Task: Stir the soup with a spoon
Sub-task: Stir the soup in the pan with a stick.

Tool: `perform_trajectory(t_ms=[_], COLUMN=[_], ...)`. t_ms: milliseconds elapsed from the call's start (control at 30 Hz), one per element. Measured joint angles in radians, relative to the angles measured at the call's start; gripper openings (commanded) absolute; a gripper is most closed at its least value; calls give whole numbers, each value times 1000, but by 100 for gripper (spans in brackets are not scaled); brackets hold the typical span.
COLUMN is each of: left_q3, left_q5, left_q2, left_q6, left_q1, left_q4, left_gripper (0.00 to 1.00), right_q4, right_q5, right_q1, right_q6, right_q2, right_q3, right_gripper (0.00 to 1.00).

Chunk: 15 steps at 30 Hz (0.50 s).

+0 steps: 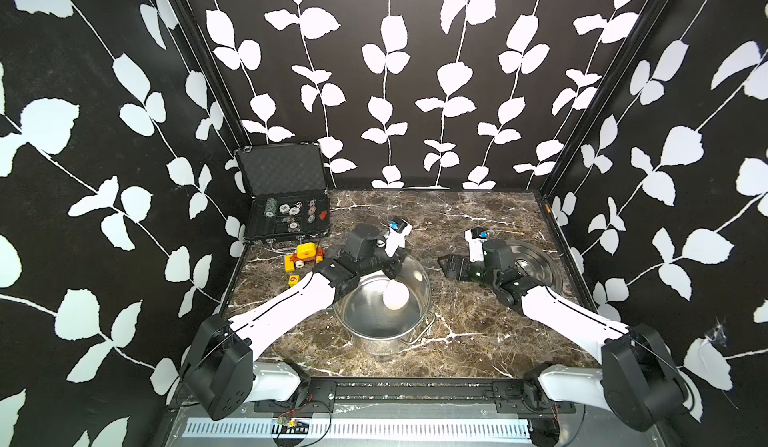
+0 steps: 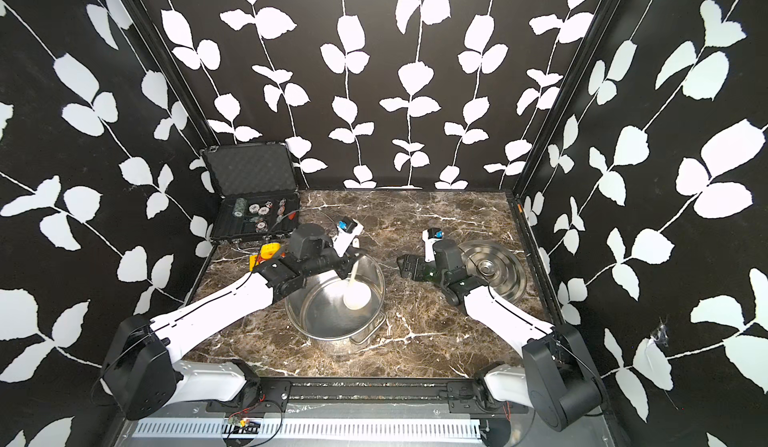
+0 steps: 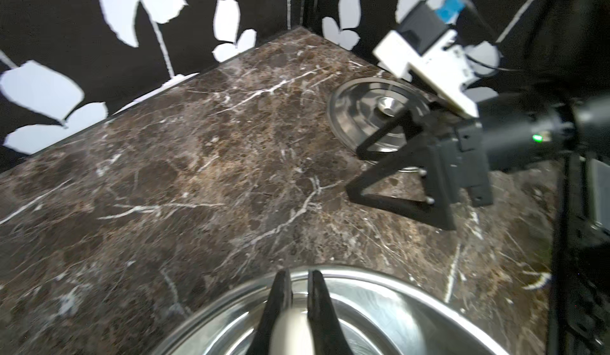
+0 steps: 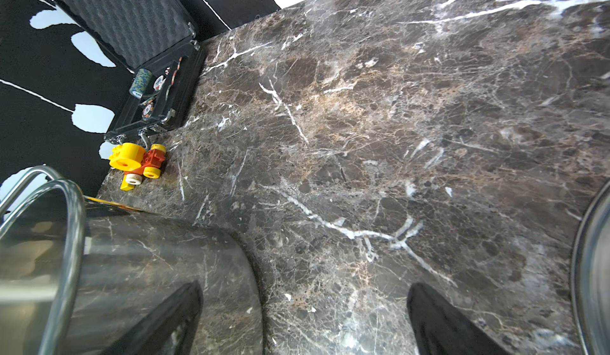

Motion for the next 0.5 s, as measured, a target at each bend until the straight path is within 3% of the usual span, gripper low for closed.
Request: perform_trajectory(t_ms=[300,500], left_q3=[-1,-84], left_q5=[104,101], left_q2=[-12,-142], left_q6=[47,44], left_q1=[-125,-143], left_q4=[-58,-130], left_gripper=[0,0], right_q4=[-3,-2], right_q5=[6,6], right_q1=[0,0], right_q6=[0,1], right_q2=[-1,3], right_q3=[-4,-4], right_gripper=[99,99])
